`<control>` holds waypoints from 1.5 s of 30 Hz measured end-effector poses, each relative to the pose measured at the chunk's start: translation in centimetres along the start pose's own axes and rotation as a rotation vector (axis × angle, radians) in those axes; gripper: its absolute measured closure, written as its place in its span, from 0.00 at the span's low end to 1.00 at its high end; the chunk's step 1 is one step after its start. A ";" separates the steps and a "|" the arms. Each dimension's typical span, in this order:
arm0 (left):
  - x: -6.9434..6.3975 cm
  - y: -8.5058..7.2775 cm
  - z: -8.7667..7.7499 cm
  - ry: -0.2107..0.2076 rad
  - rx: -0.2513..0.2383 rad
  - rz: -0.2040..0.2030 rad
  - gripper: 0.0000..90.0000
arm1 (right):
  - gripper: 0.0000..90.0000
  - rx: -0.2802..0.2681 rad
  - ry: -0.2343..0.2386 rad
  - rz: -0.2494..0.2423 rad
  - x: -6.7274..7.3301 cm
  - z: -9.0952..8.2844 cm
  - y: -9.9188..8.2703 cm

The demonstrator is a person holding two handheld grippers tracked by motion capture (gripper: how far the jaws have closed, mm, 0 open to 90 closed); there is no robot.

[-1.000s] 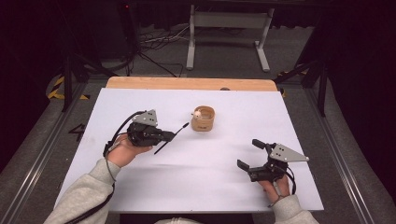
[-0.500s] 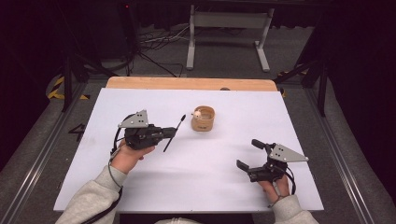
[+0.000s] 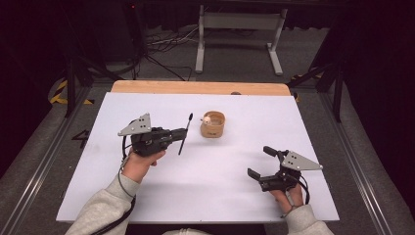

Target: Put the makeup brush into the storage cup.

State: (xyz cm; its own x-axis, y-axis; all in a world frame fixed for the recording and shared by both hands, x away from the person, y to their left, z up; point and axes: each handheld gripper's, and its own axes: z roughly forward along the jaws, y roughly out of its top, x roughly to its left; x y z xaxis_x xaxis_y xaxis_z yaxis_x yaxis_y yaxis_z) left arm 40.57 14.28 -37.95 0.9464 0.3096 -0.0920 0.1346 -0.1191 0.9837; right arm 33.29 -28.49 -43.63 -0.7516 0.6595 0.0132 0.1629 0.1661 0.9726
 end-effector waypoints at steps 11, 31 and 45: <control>-0.1 0.0 0.4 -0.003 -0.038 -0.008 0.94 | 0.01 0.003 0.034 -0.002 0.4 0.2 0.3; -2.4 -0.9 1.3 -0.051 -0.099 0.004 0.94 | 0.02 0.014 0.100 -0.027 1.9 0.8 1.1; -3.3 -1.0 1.7 -0.081 -0.077 0.029 0.94 | 0.07 0.013 0.157 -0.033 2.7 1.1 2.8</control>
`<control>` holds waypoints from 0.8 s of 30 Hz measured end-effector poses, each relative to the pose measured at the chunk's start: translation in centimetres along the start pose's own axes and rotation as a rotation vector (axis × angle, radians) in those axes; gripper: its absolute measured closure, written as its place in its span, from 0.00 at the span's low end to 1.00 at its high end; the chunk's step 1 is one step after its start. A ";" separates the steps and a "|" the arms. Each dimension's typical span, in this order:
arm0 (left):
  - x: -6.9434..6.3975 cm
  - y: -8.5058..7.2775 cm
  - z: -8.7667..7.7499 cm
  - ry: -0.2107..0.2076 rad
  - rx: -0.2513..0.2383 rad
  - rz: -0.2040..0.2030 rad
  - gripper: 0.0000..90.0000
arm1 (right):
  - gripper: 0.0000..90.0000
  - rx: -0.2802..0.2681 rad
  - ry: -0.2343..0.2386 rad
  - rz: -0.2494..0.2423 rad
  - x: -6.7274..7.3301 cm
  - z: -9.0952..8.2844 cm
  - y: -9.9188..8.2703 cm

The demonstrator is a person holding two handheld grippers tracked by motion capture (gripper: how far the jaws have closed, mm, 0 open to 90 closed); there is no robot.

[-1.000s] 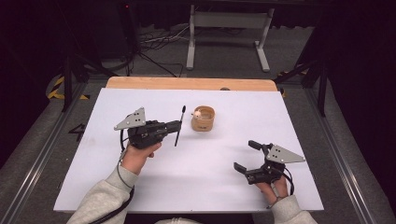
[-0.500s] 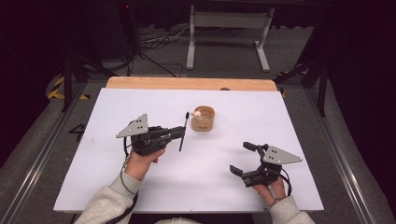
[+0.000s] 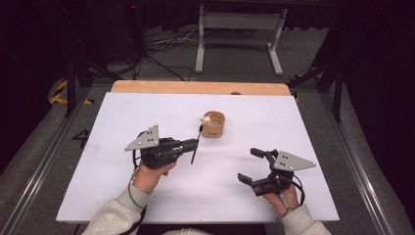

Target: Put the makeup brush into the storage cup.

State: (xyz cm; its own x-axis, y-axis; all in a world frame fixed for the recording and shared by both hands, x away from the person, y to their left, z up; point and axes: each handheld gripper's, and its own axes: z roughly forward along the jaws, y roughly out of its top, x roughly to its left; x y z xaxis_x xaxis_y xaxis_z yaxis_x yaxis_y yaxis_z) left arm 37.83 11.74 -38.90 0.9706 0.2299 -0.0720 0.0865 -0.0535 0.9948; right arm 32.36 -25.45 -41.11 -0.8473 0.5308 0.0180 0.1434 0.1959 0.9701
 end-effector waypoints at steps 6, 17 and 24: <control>-0.1 -0.3 0.2 -0.007 0.011 -0.003 0.94 | 0.16 -0.014 0.044 -0.016 0.7 1.3 2.2; -0.2 -0.6 0.6 -0.017 0.026 0.003 0.94 | 0.38 -0.039 0.104 -0.046 1.5 4.5 7.0; -0.2 -0.8 0.8 -0.021 0.033 0.002 0.94 | 0.53 -0.031 0.147 -0.025 1.8 6.4 8.0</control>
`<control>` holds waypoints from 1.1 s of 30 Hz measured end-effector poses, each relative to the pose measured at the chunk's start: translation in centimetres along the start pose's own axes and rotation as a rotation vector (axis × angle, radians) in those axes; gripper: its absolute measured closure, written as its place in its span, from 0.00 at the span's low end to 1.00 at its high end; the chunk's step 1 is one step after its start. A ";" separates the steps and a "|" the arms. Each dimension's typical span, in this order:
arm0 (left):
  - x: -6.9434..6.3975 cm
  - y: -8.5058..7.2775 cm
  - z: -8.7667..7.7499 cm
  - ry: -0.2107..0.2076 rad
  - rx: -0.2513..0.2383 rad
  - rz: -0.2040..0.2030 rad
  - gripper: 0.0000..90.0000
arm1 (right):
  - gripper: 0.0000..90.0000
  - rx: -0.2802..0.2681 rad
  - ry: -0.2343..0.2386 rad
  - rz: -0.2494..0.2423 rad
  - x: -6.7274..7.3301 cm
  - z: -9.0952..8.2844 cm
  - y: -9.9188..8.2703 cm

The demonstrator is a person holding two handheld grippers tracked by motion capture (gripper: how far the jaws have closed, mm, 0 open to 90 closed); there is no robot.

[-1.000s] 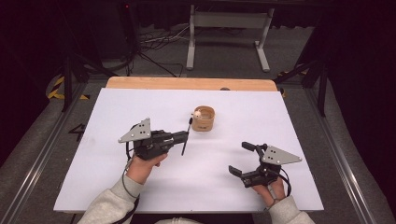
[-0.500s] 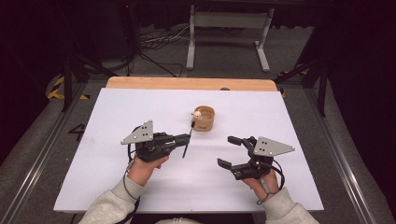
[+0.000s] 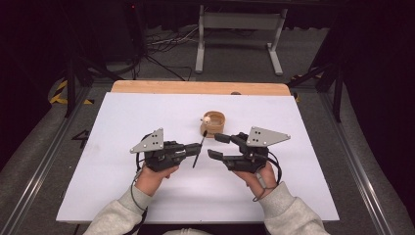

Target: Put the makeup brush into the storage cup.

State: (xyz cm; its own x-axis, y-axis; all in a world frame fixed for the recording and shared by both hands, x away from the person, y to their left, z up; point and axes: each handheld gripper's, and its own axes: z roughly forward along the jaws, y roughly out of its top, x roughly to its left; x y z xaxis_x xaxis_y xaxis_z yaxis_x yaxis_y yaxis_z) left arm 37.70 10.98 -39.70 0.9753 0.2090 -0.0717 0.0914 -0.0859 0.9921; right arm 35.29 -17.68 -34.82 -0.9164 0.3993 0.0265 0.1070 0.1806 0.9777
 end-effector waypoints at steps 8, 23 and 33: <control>0.0 -0.2 0.1 -0.004 0.008 0.004 0.94 | 0.70 -0.015 0.028 0.020 -0.2 1.2 0.5; 0.0 -0.3 0.3 -0.008 0.012 0.006 0.94 | 0.94 -0.014 0.052 0.052 -0.7 1.7 0.7; 0.1 -0.2 0.2 -0.030 0.013 0.007 0.84 | 0.96 -0.005 0.074 0.053 -0.8 2.0 1.0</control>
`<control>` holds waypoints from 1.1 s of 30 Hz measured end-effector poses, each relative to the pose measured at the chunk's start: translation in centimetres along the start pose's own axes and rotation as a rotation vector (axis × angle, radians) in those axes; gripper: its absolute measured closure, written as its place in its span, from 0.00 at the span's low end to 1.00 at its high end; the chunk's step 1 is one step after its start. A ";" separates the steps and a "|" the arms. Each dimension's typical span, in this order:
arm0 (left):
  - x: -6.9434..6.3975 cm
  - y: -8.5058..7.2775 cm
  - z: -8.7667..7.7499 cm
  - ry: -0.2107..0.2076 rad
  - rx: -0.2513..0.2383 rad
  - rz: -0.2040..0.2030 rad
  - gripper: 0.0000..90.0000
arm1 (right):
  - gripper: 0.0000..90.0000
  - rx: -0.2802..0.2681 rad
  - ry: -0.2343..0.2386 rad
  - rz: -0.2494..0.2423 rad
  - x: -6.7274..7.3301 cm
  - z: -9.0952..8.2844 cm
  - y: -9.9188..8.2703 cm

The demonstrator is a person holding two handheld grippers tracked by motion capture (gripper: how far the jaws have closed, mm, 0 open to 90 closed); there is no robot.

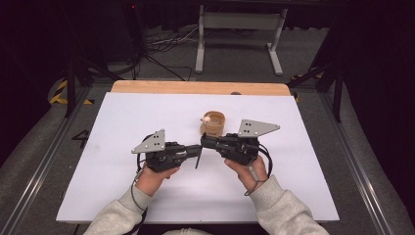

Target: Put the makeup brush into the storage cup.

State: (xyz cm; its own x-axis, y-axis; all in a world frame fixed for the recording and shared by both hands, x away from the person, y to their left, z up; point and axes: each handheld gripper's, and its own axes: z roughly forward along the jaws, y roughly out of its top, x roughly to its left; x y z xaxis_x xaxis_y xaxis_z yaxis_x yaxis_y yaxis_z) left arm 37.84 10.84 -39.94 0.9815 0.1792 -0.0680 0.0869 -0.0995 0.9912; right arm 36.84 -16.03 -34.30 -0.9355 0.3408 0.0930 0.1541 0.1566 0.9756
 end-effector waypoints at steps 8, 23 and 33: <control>-0.1 0.3 -0.1 0.062 0.040 -0.009 0.37 | 0.96 -0.010 -0.011 -0.008 -0.2 -0.3 0.8; 0.4 -0.3 -2.9 0.135 0.056 -0.061 0.16 | 0.96 -0.036 -0.093 -0.013 -2.3 -1.5 2.9; 0.5 -0.7 -4.5 0.187 0.065 -0.093 0.07 | 0.96 -0.056 -0.165 -0.018 -4.1 -2.3 4.7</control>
State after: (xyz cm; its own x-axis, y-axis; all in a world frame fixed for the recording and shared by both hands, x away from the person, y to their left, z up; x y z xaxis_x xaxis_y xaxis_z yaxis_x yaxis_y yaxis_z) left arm 37.51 15.39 -40.15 0.9205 0.3682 -0.1308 0.1925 -0.1360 0.9718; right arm 40.69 -18.88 -29.67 -0.8721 0.4871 0.0460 0.1156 0.1138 0.9867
